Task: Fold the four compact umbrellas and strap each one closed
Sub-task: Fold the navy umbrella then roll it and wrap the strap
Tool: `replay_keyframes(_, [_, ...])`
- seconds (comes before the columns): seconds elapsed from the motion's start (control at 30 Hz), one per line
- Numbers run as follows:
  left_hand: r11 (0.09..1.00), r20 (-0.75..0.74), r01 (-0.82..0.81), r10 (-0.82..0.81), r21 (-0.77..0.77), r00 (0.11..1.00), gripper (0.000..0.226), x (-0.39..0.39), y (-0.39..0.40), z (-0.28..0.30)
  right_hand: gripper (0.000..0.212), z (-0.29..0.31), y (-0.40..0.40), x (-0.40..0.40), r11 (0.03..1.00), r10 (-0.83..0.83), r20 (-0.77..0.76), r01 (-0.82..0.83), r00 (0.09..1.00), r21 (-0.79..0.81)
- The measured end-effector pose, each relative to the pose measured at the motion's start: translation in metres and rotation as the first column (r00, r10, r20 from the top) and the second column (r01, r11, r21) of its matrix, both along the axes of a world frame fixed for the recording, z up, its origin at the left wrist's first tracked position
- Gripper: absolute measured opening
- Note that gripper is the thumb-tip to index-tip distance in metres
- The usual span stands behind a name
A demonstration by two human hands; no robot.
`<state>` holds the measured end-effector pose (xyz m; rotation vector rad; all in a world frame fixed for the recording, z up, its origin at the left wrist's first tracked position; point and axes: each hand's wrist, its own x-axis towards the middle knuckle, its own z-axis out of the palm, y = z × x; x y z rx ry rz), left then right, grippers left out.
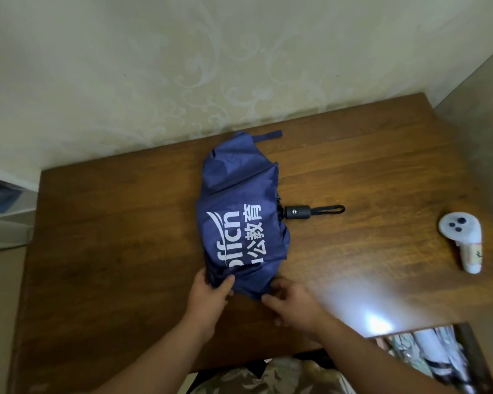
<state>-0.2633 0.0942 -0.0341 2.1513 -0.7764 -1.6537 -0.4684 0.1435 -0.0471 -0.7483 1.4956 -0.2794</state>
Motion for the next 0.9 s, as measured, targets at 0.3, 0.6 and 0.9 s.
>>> replay_keyframes(0.3, [0.942, -0.44, -0.256, 0.328, 0.215, 0.836, 0.014, -0.027, -0.038, 0.085, 0.008, 0.1, -0.052, -0.041, 0.911, -0.372, 0.411, 0.413, 0.832, -0.013])
replay_keyframes(0.6, [0.988, -0.363, -0.123, 0.08, -0.097, 0.928, 0.028, -0.065, -0.203, 0.089, 0.014, 0.08, -0.114, -0.065, 0.897, 0.054, -0.237, -0.151, 0.97, -0.415])
replay_keyframes(0.9, [0.813, 0.307, 0.479, -0.387, -0.332, 0.87, 0.052, -0.022, -0.175, 0.035, 0.07, 0.009, -0.056, -0.024, 0.49, 0.559, -0.657, -0.84, 0.507, -0.232])
